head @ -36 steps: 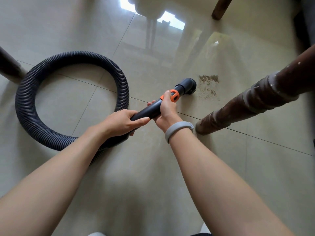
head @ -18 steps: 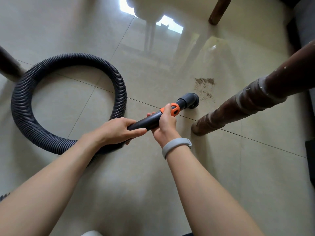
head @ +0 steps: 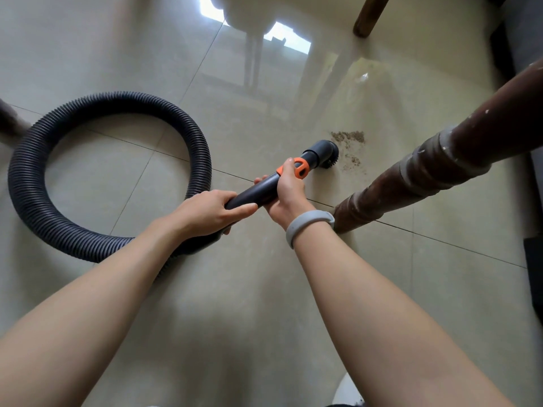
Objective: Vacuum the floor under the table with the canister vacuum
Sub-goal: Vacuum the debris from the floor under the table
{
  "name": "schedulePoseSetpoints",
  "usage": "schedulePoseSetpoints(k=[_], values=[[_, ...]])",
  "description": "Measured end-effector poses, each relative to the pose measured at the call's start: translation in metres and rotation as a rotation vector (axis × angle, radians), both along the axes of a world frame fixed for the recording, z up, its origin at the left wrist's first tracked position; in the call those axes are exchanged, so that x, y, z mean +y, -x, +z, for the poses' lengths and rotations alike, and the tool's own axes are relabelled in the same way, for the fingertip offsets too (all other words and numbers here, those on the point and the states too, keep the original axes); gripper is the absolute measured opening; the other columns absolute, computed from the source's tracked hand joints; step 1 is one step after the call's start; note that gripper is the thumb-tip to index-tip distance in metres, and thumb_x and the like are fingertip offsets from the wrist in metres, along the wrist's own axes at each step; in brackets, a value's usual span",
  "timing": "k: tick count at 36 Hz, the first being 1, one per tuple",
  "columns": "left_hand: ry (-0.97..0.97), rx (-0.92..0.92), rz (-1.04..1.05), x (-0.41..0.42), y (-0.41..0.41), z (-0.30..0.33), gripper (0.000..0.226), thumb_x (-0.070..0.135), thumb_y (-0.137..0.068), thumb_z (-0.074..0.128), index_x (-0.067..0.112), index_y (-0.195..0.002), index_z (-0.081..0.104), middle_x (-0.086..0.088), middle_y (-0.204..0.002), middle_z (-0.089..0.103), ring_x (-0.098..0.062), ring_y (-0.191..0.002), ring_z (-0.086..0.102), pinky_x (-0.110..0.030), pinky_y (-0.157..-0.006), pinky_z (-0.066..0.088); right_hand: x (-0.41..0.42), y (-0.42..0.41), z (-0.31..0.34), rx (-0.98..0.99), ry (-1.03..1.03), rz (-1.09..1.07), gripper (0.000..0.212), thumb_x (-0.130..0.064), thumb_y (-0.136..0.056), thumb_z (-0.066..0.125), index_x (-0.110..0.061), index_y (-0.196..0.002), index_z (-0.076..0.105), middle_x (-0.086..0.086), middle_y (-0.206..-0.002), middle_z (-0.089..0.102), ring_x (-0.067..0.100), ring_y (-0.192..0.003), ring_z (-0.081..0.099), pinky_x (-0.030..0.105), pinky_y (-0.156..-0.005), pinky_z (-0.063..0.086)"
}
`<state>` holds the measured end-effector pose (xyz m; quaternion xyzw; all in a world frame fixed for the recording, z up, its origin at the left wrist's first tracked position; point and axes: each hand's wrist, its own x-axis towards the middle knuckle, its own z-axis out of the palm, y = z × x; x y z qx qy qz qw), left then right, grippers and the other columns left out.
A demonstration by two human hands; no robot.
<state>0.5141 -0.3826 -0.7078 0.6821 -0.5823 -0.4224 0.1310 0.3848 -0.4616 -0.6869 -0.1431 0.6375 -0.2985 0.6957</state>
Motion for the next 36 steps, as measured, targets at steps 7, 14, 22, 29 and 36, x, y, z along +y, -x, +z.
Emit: schedulePoseSetpoints(k=[7, 14, 22, 29, 36], values=[[0.007, -0.075, 0.019, -0.016, -0.002, -0.003, 0.052, 0.073, -0.082, 0.040, 0.024, -0.073, 0.053, 0.013, -0.060, 0.067, -0.007, -0.060, 0.063, -0.031, -0.068, 0.050, -0.023, -0.006, 0.001, 0.018, 0.006, 0.040, 0.040, -0.046, -0.098, 0.041, -0.009, -0.112, 0.038, 0.010, -0.085, 0.055, 0.021, -0.070, 0.061, 0.042, -0.079, 0.053], [0.055, -0.181, 0.075, -0.030, 0.001, -0.004, 0.052, 0.078, -0.081, 0.037, 0.030, -0.075, 0.055, 0.014, -0.060, 0.066, -0.008, -0.069, 0.062, -0.030, -0.069, 0.049, -0.044, -0.010, 0.001, 0.048, 0.000, 0.051, 0.041, -0.048, -0.097, 0.041, -0.009, -0.112, 0.038, 0.010, -0.078, 0.056, 0.021, -0.070, 0.060, 0.045, -0.088, 0.052], [0.022, -0.134, 0.052, -0.051, 0.008, 0.001, 0.055, 0.076, -0.082, 0.038, 0.024, -0.070, 0.051, 0.010, -0.061, 0.067, -0.010, -0.063, 0.064, -0.029, -0.068, 0.047, -0.062, -0.006, 0.003, 0.063, 0.004, 0.023, 0.042, -0.048, -0.097, 0.042, -0.008, -0.110, 0.039, 0.009, -0.079, 0.054, 0.021, -0.068, 0.059, 0.041, -0.081, 0.052], [-0.004, -0.083, 0.009, -0.061, 0.012, -0.001, 0.056, 0.076, -0.080, 0.041, 0.023, -0.069, 0.051, 0.007, -0.062, 0.068, -0.012, -0.061, 0.065, -0.031, -0.072, 0.050, -0.063, 0.003, 0.004, 0.079, 0.019, -0.007, 0.042, -0.047, -0.098, 0.041, -0.007, -0.107, 0.040, 0.011, -0.072, 0.056, 0.023, -0.067, 0.058, 0.043, -0.083, 0.053], [-0.015, -0.101, -0.032, -0.050, 0.013, 0.001, 0.055, 0.079, -0.079, 0.039, 0.025, -0.071, 0.052, 0.009, -0.062, 0.068, -0.010, -0.059, 0.065, -0.030, -0.067, 0.048, -0.049, 0.010, 0.003, 0.081, 0.003, -0.040, 0.041, -0.048, -0.097, 0.042, -0.007, -0.089, 0.042, 0.011, -0.078, 0.059, 0.023, -0.069, 0.060, 0.046, -0.089, 0.052]])
